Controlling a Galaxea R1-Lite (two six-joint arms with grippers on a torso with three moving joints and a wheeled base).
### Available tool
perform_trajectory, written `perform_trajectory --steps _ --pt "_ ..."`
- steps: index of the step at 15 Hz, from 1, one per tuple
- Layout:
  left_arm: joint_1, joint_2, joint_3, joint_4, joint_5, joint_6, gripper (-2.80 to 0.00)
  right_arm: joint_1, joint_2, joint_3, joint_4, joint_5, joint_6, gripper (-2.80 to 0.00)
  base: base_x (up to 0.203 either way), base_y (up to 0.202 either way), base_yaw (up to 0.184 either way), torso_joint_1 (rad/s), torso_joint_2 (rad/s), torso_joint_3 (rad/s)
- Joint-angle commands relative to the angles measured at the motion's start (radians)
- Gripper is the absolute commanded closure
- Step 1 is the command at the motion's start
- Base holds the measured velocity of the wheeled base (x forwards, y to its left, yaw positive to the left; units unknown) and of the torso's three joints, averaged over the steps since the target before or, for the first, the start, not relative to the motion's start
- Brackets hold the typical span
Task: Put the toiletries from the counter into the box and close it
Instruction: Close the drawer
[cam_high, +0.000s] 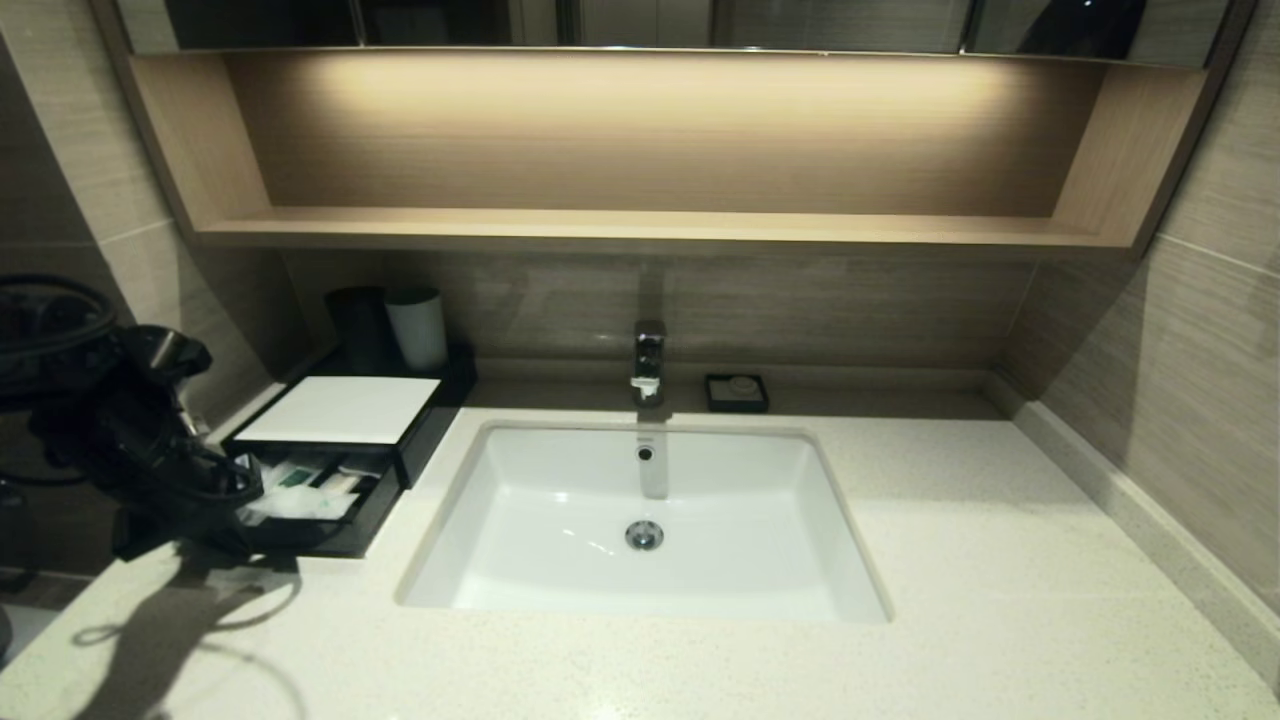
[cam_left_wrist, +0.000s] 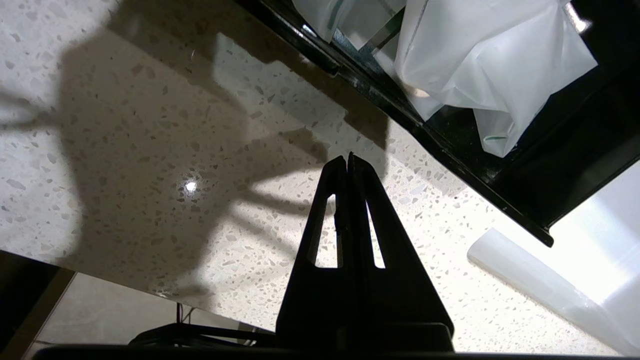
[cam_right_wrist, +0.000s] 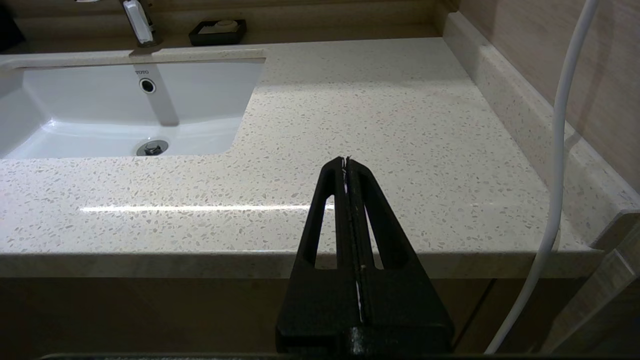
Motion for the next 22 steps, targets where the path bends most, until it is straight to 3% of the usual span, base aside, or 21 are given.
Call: perform_trajectory --steps 1,22 --pt "0.001 0.009 0.014 -0.014 0.005 -0.002 0.00 0.000 0.002 0.000 -0.001 0.000 0.001 0.00 0.000 0.000 0.000 0.000 0.00 0.000" --pt "0.000 0.047 0.008 -0.142 0.018 0.000 0.00 0.000 0.002 0.000 -0.001 0.000 0.001 0.00 0.000 0.000 0.000 0.000 0.00 0.000"
